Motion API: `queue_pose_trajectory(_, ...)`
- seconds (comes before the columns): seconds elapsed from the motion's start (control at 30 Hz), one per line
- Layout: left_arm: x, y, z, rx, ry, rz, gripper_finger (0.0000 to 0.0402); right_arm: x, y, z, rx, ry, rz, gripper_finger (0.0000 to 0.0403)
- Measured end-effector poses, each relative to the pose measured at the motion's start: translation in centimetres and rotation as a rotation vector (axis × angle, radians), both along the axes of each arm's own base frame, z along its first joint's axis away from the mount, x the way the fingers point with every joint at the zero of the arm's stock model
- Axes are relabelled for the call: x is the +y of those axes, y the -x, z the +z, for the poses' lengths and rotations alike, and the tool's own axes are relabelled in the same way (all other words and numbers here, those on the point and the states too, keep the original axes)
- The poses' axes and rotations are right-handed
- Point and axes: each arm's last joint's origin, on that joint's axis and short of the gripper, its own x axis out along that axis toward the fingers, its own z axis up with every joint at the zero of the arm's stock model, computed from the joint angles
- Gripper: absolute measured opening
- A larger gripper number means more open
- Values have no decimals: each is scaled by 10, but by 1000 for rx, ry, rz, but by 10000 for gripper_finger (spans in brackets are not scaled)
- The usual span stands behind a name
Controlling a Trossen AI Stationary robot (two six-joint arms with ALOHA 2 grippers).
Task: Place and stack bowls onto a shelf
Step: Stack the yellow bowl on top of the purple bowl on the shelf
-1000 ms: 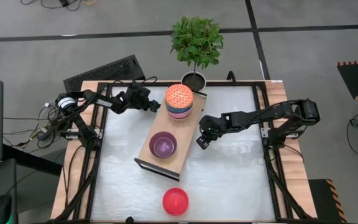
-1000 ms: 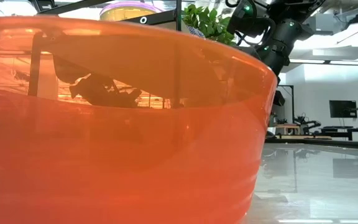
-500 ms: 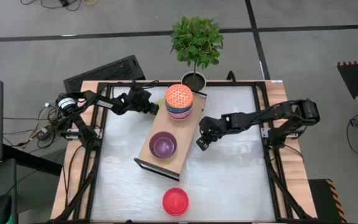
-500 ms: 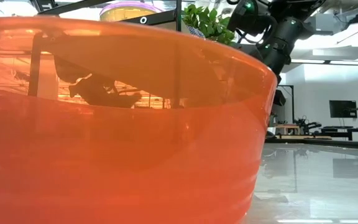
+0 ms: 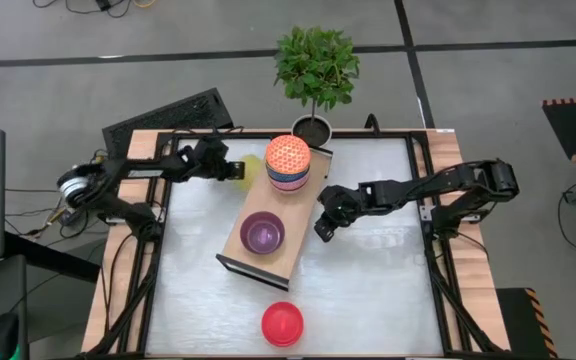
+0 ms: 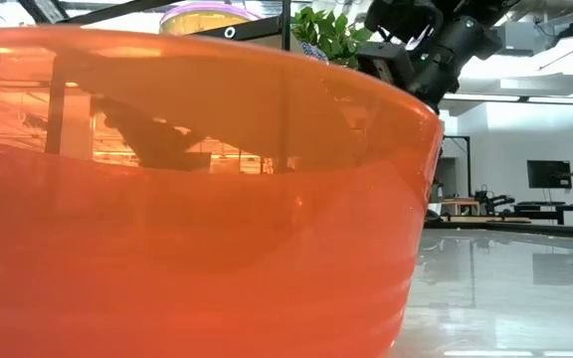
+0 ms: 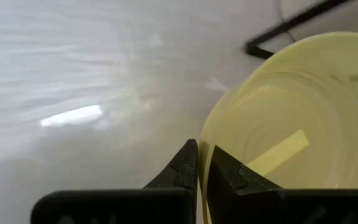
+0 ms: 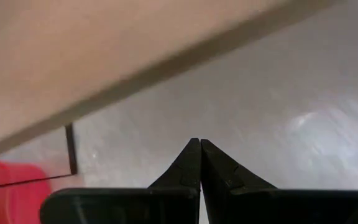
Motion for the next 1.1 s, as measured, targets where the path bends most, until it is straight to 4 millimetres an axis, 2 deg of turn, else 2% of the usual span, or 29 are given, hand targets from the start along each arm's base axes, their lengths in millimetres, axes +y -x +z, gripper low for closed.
queue_pose_trajectory(0.17,-17,25,33,19,-28,123,0,0,2,10,-52,19,23,25)
queue_pose_trajectory(0.37,-43,59,72,-79,-99,254,0,0,8,21,-88,51,53,25)
queue_pose_trajectory(0.5,-65,78,100,-271,-163,259,0,0,10,29,-129,72,71,25)
queue_pose_trajectory(0.67,-96,94,132,-596,-206,108,0,0,15,38,-164,115,87,25)
queue_pose_trajectory(0.77,-112,99,149,-764,-210,4,0,0,16,40,-170,131,94,25)
queue_pose_trajectory(0.9,-125,99,180,-832,-230,-39,0,0,16,40,-168,145,109,25)
queue_pose_trajectory(1.0,-127,88,209,-829,-260,-35,0,0,16,40,-165,149,113,25)
queue_pose_trajectory(1.1,-129,67,241,-789,-295,-110,0,0,17,39,-150,156,123,25)
